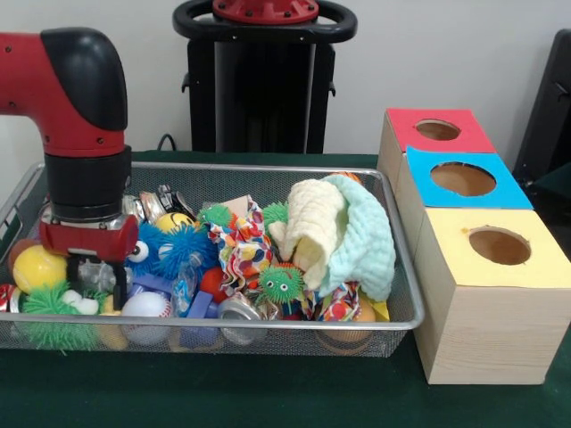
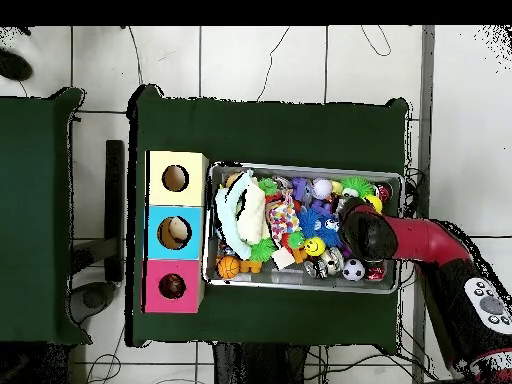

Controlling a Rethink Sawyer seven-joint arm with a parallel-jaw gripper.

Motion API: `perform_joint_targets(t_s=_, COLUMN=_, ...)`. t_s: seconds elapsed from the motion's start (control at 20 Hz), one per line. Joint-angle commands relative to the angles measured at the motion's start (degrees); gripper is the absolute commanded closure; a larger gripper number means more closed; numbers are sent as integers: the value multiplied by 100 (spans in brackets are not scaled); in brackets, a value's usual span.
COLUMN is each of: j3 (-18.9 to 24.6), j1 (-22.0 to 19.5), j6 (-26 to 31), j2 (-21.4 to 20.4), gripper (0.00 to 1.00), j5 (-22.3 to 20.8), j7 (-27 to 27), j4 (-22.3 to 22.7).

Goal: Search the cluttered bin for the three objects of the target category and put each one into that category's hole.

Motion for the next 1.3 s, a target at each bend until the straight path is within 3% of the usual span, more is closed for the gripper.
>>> perform_joint_targets(t_s=0.05, j3=178, j1=18, j6=-396, j2=839, gripper=0, j5=-588, j7=-617, j4=-606)
perform_joint_targets(t_s=0.45, j3=923, j1=-362, j6=87, j2=922, gripper=0, j5=-164, j7=-1039, j4=-88)
perform_joint_targets(t_s=0.6, j3=1317, j1=-557, j6=498, j2=946, gripper=0, j5=148, j7=-1233, j4=293)
perform_joint_targets(t_s=0.8, j3=1597, j1=-653, j6=828, j2=873, gripper=0, j5=436, j7=-1173, j4=645)
perform_joint_targets(t_s=1.3, j3=1599, j1=-605, j6=643, j2=953, gripper=0, j5=468, j7=-794, j4=710)
